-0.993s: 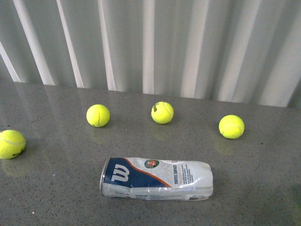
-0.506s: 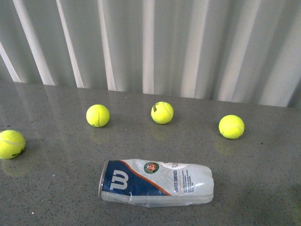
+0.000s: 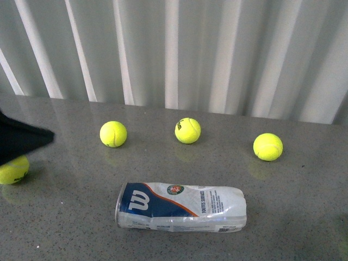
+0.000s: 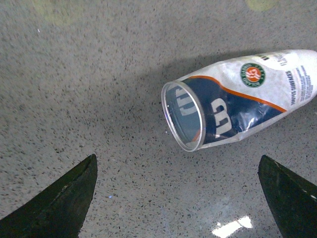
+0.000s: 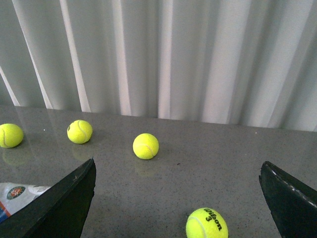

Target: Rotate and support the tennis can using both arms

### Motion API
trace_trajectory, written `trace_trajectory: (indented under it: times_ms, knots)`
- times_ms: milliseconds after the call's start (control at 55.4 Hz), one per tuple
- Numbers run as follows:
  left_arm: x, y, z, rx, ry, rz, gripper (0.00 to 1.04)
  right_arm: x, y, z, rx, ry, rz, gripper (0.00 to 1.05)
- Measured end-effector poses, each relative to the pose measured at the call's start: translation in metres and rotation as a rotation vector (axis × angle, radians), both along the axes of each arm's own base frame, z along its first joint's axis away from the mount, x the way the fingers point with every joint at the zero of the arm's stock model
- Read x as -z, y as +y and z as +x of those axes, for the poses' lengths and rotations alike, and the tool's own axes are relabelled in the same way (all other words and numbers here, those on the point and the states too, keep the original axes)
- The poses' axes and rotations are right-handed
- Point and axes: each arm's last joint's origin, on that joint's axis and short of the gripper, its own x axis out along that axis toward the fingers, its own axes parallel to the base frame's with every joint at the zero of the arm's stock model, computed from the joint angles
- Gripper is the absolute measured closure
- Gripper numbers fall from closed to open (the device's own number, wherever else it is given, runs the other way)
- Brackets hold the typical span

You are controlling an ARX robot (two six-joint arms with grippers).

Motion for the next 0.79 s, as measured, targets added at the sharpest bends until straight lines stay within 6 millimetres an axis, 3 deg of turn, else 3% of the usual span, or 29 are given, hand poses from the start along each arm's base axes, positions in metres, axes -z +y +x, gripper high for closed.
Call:
trace_trajectory:
  times_ms: [325, 795]
  knots:
    - [0.024, -0.004, 0.013, -0.065, 0.051, -0.195, 0.07, 0.000, 0.000, 0.000, 0.000, 0.000, 0.000, 0.07]
    - [0.050, -0.050, 0.016, -0.026, 0.053, -0.240, 0.07, 0.000, 0.000, 0.000, 0.000, 0.000, 0.000, 0.07]
